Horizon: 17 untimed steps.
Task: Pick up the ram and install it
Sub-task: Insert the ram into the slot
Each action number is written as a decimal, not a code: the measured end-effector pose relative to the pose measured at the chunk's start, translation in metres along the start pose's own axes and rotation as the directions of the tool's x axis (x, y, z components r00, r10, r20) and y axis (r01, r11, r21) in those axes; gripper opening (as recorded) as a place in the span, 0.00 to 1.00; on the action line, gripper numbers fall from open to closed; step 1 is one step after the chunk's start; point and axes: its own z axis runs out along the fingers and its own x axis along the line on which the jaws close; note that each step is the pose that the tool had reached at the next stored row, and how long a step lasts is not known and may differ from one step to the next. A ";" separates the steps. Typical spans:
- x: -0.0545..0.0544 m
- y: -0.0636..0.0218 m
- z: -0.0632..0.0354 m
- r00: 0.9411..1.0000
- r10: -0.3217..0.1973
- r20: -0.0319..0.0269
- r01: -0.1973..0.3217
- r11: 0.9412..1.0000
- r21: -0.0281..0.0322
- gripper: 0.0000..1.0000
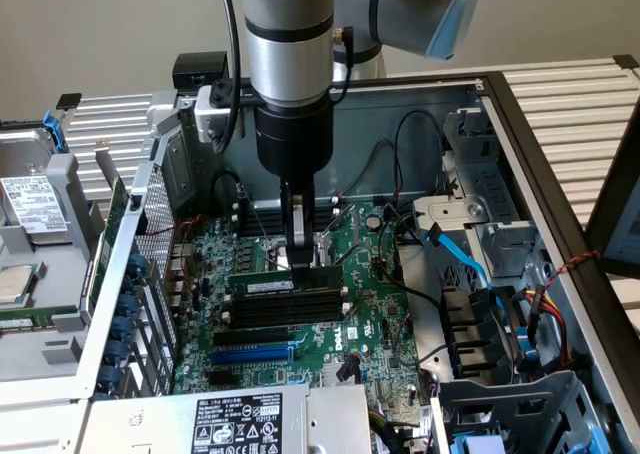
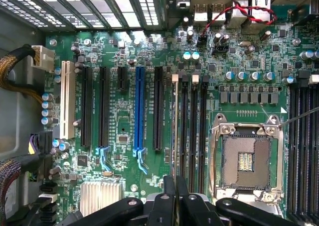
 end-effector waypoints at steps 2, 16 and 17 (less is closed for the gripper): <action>0.000 0.0007 0.0000 1.000 0.000 0.000 0.000 1.000 0.000 0.13; 0.000 0.0015 0.0016 1.000 -0.002 0.000 0.002 1.000 -0.001 0.13; 0.000 0.0015 0.0021 1.000 -0.002 0.001 0.002 1.000 -0.001 0.13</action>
